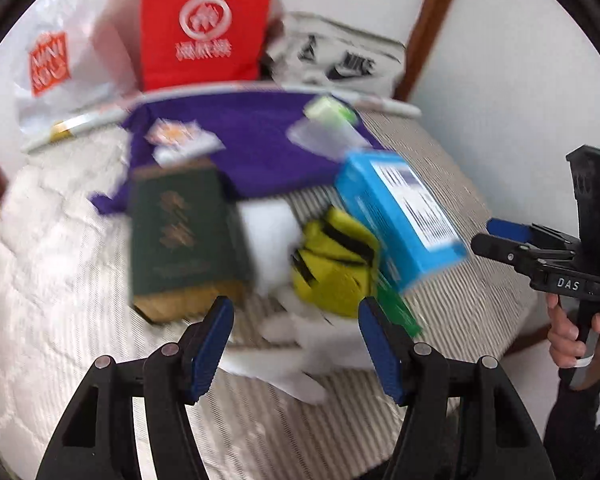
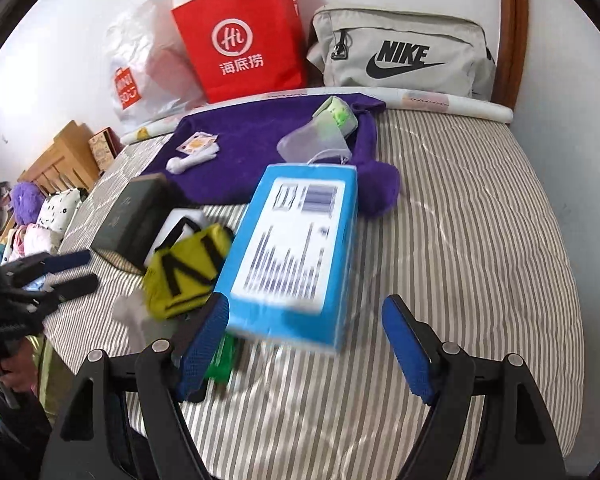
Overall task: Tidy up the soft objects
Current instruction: 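Reach back and grasp the white glove with the left tool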
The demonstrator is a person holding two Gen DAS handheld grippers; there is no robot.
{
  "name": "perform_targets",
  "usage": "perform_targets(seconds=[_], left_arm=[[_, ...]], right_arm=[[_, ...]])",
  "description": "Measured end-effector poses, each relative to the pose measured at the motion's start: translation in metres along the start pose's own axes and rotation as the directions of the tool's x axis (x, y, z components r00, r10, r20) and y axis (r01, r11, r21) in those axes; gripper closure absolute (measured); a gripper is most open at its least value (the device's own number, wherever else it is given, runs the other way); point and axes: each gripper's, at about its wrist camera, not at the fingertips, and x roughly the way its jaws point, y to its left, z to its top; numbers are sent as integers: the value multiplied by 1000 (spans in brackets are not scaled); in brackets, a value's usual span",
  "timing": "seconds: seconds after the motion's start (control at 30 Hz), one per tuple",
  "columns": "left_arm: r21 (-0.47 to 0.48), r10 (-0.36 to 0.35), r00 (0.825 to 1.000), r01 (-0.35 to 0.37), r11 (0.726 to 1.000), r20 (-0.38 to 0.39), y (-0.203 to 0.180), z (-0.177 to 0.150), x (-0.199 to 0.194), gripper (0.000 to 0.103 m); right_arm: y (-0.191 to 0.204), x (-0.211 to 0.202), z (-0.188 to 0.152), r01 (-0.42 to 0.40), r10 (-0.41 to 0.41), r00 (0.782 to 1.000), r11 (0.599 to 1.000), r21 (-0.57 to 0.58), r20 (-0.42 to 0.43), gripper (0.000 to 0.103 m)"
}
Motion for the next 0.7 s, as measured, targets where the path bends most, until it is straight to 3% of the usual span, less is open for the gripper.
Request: perform_targets(seconds=[0.3, 0.47, 0.57, 0.6, 0.7], left_arm=[[-21, -33, 997, 32, 999, -66, -10, -22, 41, 40], [18, 42, 997, -41, 999, -72, -21, -25, 64, 42], [55, 76, 995, -72, 996, -65, -26, -27, 64, 77], [55, 67, 995, -63, 996, -68, -25, -26, 63, 83], [34, 53, 997, -51, 998, -55, -20, -25, 50, 88]], right_arm=[[10, -11, -50, 22, -22, 1000, 1000, -15, 7, 24], [10, -10, -65, 16, -16, 1000, 1000, -7, -5, 24], [9, -5, -71, 7, -7, 1000, 1000, 8, -17, 24], [9, -3, -73, 7, -7, 1000, 1000, 12, -21, 24], [12, 1, -73, 4, -4, 1000, 1000, 6, -17, 24]])
